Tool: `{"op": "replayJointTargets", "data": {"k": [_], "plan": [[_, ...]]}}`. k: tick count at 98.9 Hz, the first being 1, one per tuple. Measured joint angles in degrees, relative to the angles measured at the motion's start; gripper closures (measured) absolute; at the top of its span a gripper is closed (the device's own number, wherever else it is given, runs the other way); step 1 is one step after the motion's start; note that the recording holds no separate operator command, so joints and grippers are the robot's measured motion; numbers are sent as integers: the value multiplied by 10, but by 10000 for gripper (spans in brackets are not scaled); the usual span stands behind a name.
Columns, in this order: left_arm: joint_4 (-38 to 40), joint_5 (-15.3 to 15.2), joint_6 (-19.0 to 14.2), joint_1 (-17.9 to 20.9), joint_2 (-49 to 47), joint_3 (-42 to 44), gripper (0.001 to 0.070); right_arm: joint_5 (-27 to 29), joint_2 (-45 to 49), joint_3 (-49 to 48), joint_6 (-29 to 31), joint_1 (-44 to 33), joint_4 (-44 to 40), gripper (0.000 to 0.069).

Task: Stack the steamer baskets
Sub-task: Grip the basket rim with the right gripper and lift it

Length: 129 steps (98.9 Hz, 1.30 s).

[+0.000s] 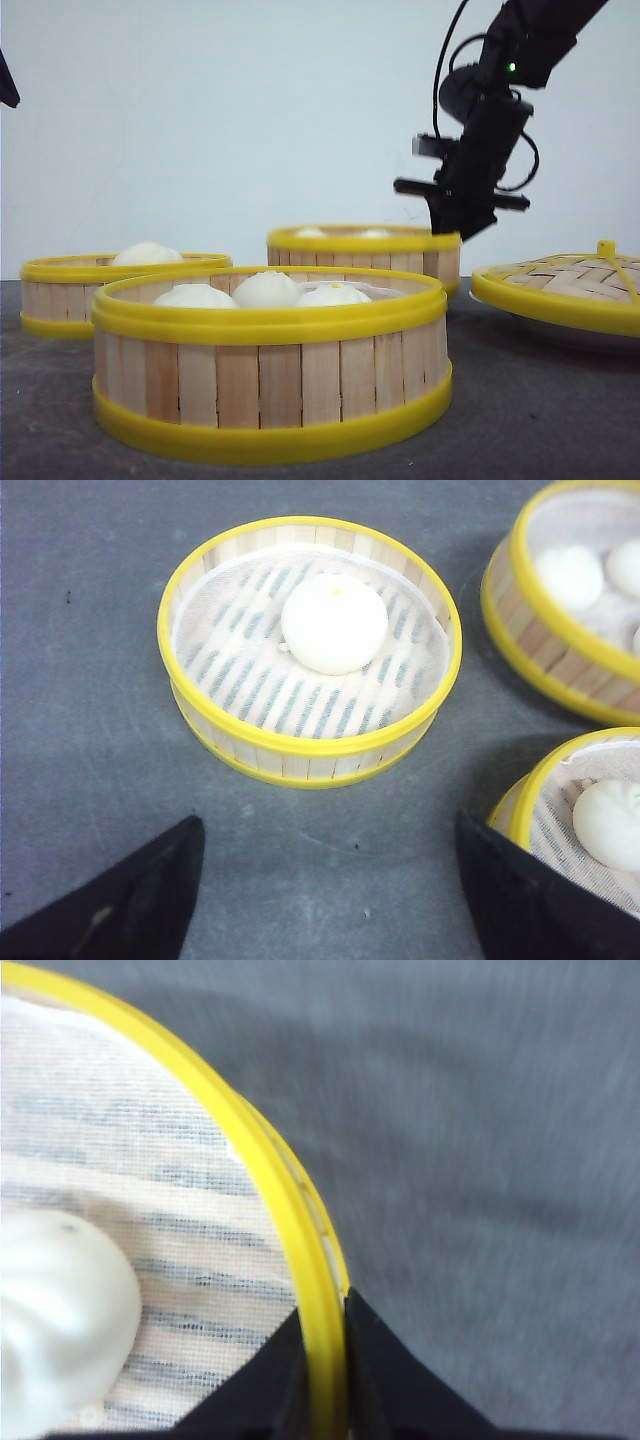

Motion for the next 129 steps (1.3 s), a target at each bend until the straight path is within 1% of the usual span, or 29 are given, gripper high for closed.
{"op": "replayJointTargets", "data": {"k": [8,21,45,58,79,87,96,129], "plan": [[0,0,0,0,0,0,234,-16,0,28,-1,2,-32,668],[0,0,0,0,0,0,234,-17,0,62,-9,11,-94,668],[0,0,10,0,0,0,234,-24,-9,70,-40,30,-196,668],[0,-1,13,0,0,0,234,-25,-38,70,-47,49,-228,668],[0,-5,15,1,0,0,234,-33,-95,68,-59,87,-251,668],[0,-12,16,2,0,0,234,-33,-120,47,-64,102,-253,668],[-1,-14,17,3,0,0,234,-33,-148,3,-69,114,-236,668],[-7,-14,17,3,0,0,234,-46,-293,-237,-73,134,-123,668]]}}
